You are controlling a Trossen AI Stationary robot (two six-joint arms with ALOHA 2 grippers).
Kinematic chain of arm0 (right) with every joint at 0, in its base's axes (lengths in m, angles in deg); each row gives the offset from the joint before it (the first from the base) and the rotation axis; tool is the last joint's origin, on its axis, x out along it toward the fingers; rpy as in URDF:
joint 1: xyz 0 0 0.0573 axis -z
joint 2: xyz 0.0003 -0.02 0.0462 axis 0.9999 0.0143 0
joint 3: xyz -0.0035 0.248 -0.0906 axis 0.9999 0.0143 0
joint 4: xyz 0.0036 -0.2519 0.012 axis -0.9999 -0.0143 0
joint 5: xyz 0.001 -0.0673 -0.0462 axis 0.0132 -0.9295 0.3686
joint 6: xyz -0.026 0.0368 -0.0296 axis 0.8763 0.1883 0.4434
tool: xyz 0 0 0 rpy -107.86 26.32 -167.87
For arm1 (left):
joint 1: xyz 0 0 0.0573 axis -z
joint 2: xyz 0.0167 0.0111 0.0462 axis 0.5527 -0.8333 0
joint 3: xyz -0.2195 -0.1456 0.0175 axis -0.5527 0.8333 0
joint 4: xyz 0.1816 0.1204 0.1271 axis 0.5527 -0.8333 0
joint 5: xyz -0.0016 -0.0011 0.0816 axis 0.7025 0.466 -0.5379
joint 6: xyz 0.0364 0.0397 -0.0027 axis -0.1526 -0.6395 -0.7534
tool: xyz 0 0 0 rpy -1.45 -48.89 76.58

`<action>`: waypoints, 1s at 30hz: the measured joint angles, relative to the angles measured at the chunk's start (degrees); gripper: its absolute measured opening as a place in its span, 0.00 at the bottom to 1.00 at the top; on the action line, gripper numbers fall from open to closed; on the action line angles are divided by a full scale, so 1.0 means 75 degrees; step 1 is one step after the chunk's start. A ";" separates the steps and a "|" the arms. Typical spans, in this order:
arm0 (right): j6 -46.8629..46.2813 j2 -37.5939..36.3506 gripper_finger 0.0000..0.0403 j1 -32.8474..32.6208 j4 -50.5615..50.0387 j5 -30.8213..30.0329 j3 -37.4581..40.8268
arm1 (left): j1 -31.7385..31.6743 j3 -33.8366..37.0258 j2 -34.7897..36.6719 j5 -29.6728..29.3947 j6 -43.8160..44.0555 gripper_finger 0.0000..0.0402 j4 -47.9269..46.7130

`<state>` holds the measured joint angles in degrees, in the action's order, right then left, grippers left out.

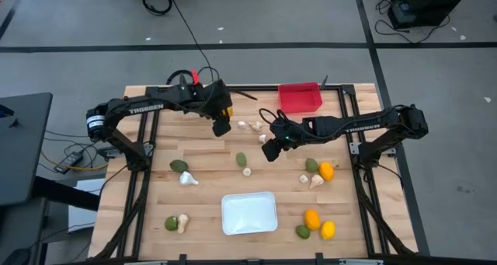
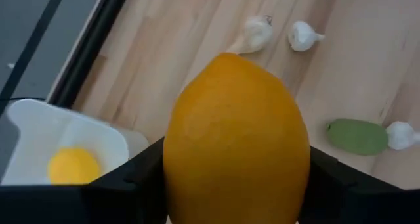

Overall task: Sort produce into baskets
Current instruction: Put the yellow lemon into the top white bin

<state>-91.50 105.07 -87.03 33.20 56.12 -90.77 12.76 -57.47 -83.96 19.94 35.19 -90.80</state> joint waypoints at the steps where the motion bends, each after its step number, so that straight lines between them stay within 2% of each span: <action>1: 0.0000 0.0000 0.50 0.0000 -0.0001 -0.0001 0.0000 | -0.0054 -0.0100 0.0000 0.0004 -0.0064 0.61 -0.0127; 10: 0.0147 0.0000 0.50 0.0000 0.0002 -0.0014 0.0000 | -0.1020 -0.0284 0.0000 -0.0230 -0.0206 0.61 -0.0950; 17: 0.0247 0.0000 0.50 0.0093 0.0009 0.0058 0.0000 | -0.1815 -0.0201 0.0000 -0.0616 -0.0549 0.61 -0.0848; 24: 0.0340 0.0000 0.50 0.0140 0.0009 0.0051 0.0000 | -0.2364 0.0896 0.0000 -0.0871 -0.0980 0.61 -0.0088; 30: 0.0407 0.0000 0.51 0.0151 0.0009 0.0049 0.0000 | -0.2727 0.2066 0.0000 -0.2429 -0.1033 0.66 0.0856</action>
<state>-88.45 105.07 -85.90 33.27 56.49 -90.77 -7.69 -41.97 -83.96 1.72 27.44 -84.38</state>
